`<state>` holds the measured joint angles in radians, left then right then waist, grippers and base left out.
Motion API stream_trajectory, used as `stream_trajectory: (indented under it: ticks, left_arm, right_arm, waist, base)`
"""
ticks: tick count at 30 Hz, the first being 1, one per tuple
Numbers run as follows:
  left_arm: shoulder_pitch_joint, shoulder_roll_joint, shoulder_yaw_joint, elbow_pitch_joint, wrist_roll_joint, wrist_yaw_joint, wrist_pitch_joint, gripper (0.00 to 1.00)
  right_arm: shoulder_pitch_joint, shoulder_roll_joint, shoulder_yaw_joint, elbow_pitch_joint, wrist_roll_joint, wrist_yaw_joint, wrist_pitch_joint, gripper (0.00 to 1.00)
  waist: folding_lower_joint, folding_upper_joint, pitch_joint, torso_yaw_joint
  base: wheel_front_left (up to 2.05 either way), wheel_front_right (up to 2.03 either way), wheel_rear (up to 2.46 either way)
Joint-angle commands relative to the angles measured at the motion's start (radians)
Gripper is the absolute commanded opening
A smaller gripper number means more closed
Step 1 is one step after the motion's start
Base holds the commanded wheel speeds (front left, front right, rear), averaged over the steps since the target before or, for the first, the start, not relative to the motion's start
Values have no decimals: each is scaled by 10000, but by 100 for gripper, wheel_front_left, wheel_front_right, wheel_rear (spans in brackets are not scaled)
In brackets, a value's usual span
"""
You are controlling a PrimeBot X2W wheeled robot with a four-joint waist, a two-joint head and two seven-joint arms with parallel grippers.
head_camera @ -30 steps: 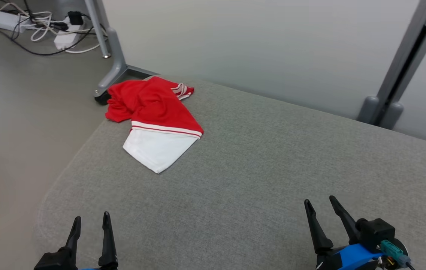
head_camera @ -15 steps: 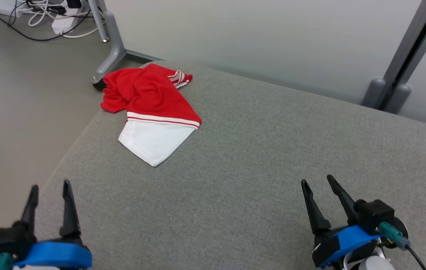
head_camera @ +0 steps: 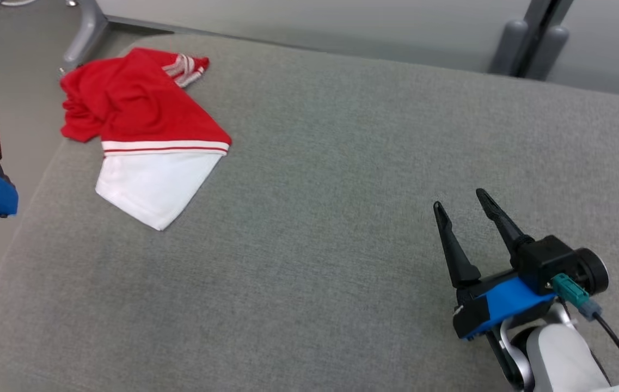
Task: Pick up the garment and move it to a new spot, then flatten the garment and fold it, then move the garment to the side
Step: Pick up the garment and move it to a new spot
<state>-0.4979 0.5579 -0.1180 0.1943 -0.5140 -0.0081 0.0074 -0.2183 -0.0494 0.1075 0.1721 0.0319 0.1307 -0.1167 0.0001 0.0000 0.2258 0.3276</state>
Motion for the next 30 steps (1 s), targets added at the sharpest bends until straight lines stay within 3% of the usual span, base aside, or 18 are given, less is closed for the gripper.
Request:
stream_trajectory:
  ticks: [1, 10, 17, 22, 30]
  left_arm:
    - [-485, 42, -197, 603, -30, -221, 290, 100]
    - [-1972, -385, -994, 3545, -744, -1041, 1248, 100]
    - [-2306, -761, -1657, 4658, -1961, -1244, 2102, 100]
    - [-2352, -452, -2494, 4659, -3048, -1215, 2968, 100]
    - [-2644, 75, -3874, 5022, -3864, -1219, 3651, 100]
  right_arm:
    - [-203, -22, 25, -269, -182, 1, 136, 100]
    - [-396, -21, -408, -1765, -1017, 1, 754, 100]
    - [-30, -19, -953, -2503, -1447, 1, 1029, 100]
    - [2, -20, -1101, -2942, -1635, 1, 1188, 100]
    - [-76, -20, -1056, -3415, -1660, 1, 1302, 100]
  waist:
    - [-1, 0, 268, -155]
    - [-1, 0, 1810, -966]
    - [-1, 0, 2508, -1174]
    - [-1, 0, 2750, -1286]
    - [-1, 0, 2996, -1504]
  base:
    - [0, 0, 0]
    - [0, 0, 0]
    - [0, 0, 0]
    - [0, 0, 0]
    - [0, 0, 0]
